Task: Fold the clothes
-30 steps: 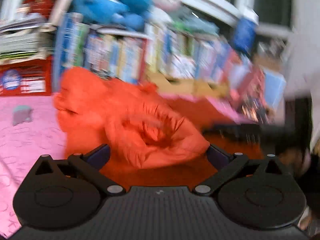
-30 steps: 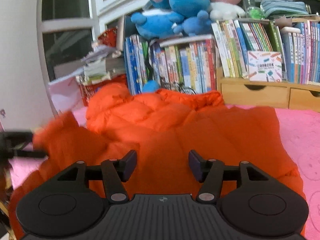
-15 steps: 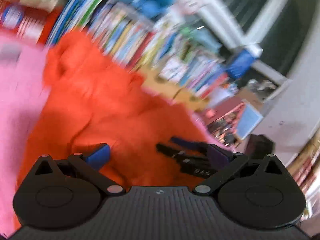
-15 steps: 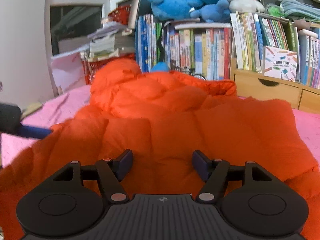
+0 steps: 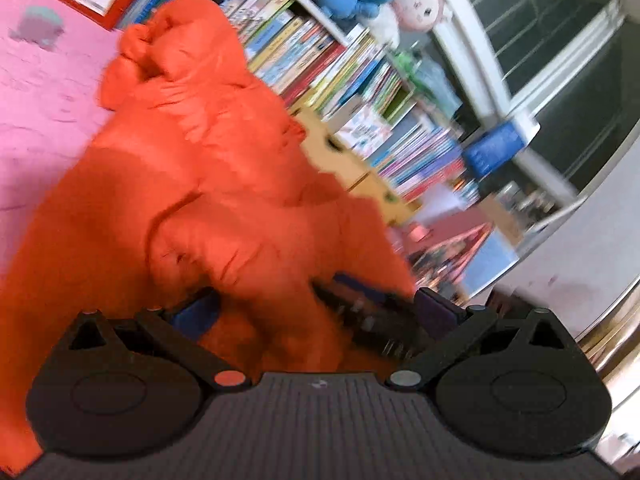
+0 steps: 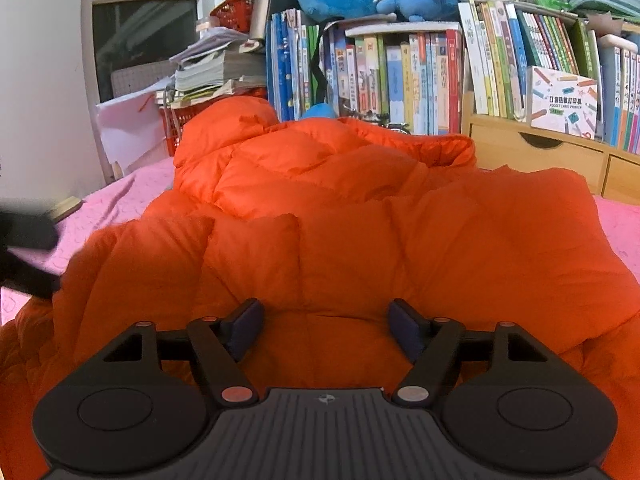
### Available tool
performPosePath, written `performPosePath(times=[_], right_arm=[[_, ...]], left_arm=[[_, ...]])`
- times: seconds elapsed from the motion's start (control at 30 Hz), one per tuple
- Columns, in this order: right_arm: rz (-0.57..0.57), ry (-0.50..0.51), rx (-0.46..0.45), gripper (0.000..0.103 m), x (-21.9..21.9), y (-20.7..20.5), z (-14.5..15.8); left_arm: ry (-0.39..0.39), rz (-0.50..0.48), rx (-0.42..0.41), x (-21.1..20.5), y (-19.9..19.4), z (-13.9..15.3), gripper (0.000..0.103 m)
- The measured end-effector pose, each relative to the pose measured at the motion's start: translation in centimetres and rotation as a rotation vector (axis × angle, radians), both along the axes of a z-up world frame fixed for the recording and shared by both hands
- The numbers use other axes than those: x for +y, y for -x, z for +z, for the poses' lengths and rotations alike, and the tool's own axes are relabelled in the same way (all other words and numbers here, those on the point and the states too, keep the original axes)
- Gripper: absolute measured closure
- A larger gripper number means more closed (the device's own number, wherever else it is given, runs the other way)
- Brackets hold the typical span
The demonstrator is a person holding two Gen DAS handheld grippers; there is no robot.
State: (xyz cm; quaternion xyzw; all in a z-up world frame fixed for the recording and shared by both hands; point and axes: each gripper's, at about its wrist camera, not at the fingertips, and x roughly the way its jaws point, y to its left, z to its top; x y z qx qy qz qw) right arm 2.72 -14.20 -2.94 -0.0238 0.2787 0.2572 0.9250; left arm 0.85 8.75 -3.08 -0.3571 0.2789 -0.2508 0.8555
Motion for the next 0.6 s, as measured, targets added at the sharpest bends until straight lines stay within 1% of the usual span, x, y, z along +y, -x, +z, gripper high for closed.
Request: performPosePath(times=[0.07,0.17,0.3,0.33,0.37,0.4,0.47,0.53,0.6], right_arm=[[-0.003,-0.001,0.007,0.032,-0.1,-0.1,0.0],[-0.011,-0.001,0.019,0.031,-0.2,-0.3,-0.1],[-0.020,0.002,0.036,0.031,-0.2,-0.5,-0.3],[-0.021,0.002,0.037,0.031,-0.2,-0.5,-0.3],[-0.021,0.002,0.039,0.030,-0.2,-0.5,-0.3],[-0.021,0.002,0.041,0.030,-0.2,-0.5,-0.3],[-0.020,0.000,0.042,0.029,-0.3,-0.5,-0.3],[-0.020,-0.001,0.043,0.029,-0.3,-0.6,-0.3],[-0.020,-0.002,0.044,0.029,-0.3,-0.6,-0.3]], left_arm=[[0.109,0.038,0.012,0.4,-2.0,-0.8,0.000],[0.314,0.102,0.030,2.0,-3.5,-2.0,0.001],[0.474,0.223,-0.032,5.7,-2.1,-2.3,0.001],[0.473,0.263,-0.051,6.7,-1.5,-2.1,0.001],[0.446,0.299,-0.059,7.6,-0.9,-1.7,0.001],[0.416,0.315,-0.054,8.3,-0.4,-1.3,0.001],[0.387,0.280,-0.038,8.4,0.0,-1.1,0.000],[0.342,0.205,-0.006,7.5,0.2,-1.1,0.000],[0.337,0.118,0.002,6.3,0.2,-1.3,0.000]])
